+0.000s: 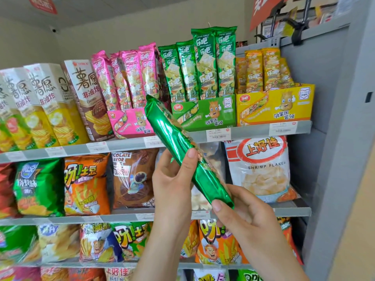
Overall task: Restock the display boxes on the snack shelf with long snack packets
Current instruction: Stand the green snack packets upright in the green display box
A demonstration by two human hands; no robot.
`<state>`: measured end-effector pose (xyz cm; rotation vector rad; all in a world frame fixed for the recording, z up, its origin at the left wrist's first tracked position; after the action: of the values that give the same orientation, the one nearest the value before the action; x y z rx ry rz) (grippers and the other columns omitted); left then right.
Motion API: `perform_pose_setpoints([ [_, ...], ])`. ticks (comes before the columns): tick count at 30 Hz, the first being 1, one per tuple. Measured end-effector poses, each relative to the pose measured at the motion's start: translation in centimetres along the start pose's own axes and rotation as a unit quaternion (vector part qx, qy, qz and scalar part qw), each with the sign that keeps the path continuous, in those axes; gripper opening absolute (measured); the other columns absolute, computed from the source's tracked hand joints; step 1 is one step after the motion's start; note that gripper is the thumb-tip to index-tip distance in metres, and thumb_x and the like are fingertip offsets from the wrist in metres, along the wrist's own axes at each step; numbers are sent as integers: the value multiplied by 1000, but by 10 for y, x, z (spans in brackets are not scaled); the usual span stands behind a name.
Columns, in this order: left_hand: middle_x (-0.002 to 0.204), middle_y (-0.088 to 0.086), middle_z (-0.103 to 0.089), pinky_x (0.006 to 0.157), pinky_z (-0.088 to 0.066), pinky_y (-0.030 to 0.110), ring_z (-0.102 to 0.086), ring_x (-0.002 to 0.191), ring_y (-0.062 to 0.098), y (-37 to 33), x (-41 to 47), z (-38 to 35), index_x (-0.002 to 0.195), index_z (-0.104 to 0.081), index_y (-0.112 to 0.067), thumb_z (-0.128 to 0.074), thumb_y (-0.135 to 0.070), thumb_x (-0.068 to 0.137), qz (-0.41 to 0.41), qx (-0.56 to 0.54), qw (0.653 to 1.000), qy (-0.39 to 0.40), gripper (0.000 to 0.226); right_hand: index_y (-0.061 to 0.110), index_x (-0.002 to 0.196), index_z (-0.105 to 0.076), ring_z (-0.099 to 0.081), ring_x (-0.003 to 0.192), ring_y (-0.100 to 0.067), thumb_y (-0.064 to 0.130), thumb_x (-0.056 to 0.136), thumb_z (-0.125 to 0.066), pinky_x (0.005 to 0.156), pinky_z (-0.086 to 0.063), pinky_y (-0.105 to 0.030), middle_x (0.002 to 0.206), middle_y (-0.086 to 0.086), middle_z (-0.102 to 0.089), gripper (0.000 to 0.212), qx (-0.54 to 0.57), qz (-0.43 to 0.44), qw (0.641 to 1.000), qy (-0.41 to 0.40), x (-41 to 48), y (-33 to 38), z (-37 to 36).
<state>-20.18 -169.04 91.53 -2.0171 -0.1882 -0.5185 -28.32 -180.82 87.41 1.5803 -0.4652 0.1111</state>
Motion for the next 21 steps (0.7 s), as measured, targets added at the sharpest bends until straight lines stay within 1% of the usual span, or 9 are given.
perform_pose_setpoints([
  [2,83,-1,-67,68,-54,24,-62,76,10,2,1,0,98,-72,-19,-73,-37,75,13,-30,999,-1,29,46,99,-70,-71,83,-13,41,69,-85,73,-56,-21,92,5,-76,33,38,-7,999,5,0,1,3],
  [4,89,3,-66,74,-55,27,-62,82,13,6,1,0,106,-70,-15,-73,-38,72,35,-72,997,-3,41,37,99,-74,-72,86,-16,28,67,-87,72,-55,-19,94,2,-77,36,68,4,998,3,0,4,7],
  [6,96,7,-65,79,-55,31,-61,87,18,11,1,-2,113,-66,-10,-72,-37,72,57,-108,992,6,49,34,97,-75,-73,85,-18,26,63,-85,70,-57,-21,91,1,-77,36,64,28,997,-23,-1,8,12],
  [9,113,11,-66,83,-54,33,-63,100,20,17,-2,-6,125,-60,-8,-68,-42,76,94,-98,990,24,60,35,95,-76,-70,78,-20,29,61,-83,67,-58,-29,87,2,-76,35,-7,73,993,-96,-5,13,24],
  [11,122,9,-66,90,-52,36,-64,107,18,21,-6,-6,130,-57,-12,-69,-53,78,105,-22,994,33,68,37,96,-75,-65,73,-17,17,67,-88,66,-56,-29,85,5,-73,38,-106,125,976,-140,-8,20,30],
  [14,104,5,-73,85,-57,34,-70,98,18,18,-9,-13,106,-67,-22,-73,-46,78,79,66,992,78,37,27,108,-70,-60,77,-8,8,66,-77,67,-47,-9,91,14,-66,46,-253,236,922,-177,-17,39,24],
  [17,98,7,-74,79,-59,35,-70,91,22,14,-10,-10,104,-66,-13,-73,-35,76,73,50,994,70,36,19,114,-67,-56,86,3,10,67,-75,75,-43,-7,100,9,-61,49,-299,289,894,-168,-23,47,14],
  [19,100,8,-74,78,-59,35,-71,90,22,11,-9,-8,109,-65,-10,-72,-32,77,70,39,995,67,39,33,118,-58,-57,92,4,20,69,-78,76,-42,-4,109,18,-55,54,-291,266,911,-119,-18,42,9],
  [21,99,9,-74,78,-59,36,-70,90,23,9,-8,-4,111,-65,-9,-71,-33,77,65,46,994,68,42,49,115,-50,-64,96,-7,37,68,-78,77,-48,-11,115,18,-59,55,-192,171,966,-33,-8,25,4],
])
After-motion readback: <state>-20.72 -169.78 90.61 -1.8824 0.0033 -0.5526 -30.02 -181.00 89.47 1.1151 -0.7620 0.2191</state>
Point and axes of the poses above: each hand's wrist, its own x-axis towards the middle knuckle, its own z-axis out of the back of the hand, y = z × x, the point moved 10 cm from there along x, towards the middle knuckle
